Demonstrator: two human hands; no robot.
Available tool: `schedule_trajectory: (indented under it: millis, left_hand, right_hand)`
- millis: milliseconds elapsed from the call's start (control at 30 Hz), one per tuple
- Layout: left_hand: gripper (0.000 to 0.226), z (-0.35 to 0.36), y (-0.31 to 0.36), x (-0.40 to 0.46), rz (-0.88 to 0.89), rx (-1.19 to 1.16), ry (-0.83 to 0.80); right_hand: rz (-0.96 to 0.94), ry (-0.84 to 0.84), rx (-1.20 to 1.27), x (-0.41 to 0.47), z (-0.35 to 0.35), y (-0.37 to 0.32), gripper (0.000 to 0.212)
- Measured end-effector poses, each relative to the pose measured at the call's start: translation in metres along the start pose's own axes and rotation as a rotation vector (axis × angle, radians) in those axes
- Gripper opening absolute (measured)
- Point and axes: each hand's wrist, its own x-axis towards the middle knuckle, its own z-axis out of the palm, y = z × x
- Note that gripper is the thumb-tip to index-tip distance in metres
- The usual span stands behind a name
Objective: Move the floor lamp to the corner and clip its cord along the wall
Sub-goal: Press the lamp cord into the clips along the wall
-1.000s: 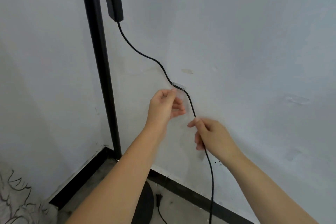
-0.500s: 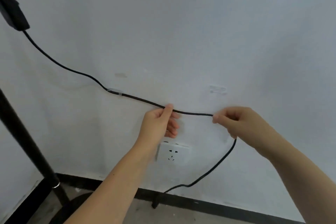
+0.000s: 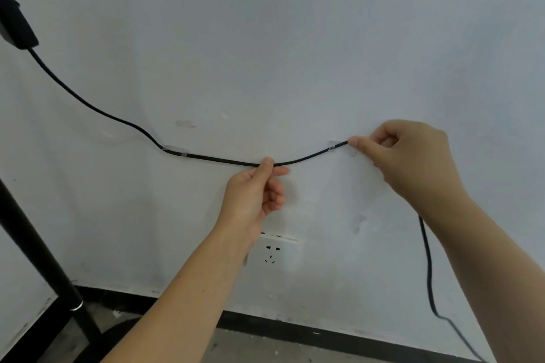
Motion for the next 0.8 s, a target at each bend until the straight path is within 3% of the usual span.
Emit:
schedule_trajectory:
  millis: [200, 367, 533, 667, 800]
  left_hand:
    - [0.033, -0.001, 0.0, 0.002, 0.007, -0.01, 0.004]
    - [0.034, -0.002, -0.002, 0.003, 0.055, 0.018, -0.018]
    - [0.024, 0.009, -0.015, -0.007, 0.146, 0.318, -0.158]
    - [0.016, 0.032, -0.049, -0.014, 0.13, 0.553, -0.281]
    - [0.017, 0.043, -0.076, -0.01, 0.147, 0.717, -0.257]
  right_hand:
    - [0.287, -0.317, 0.458, -0.023, 0.001, 0.039, 0.029]
    - [0.406, -0.493, 0.734, -0.054, 0.03, 0.066, 0.039]
    - [0.571, -0.753, 0.941, -0.086, 0.054, 0.087, 0.045]
    - [0.703, -0.78, 0.854, -0.112, 0.066, 0.114, 0.044]
    - [0.622, -0.601, 0.614, -0.106, 0.067, 0.116, 0.045]
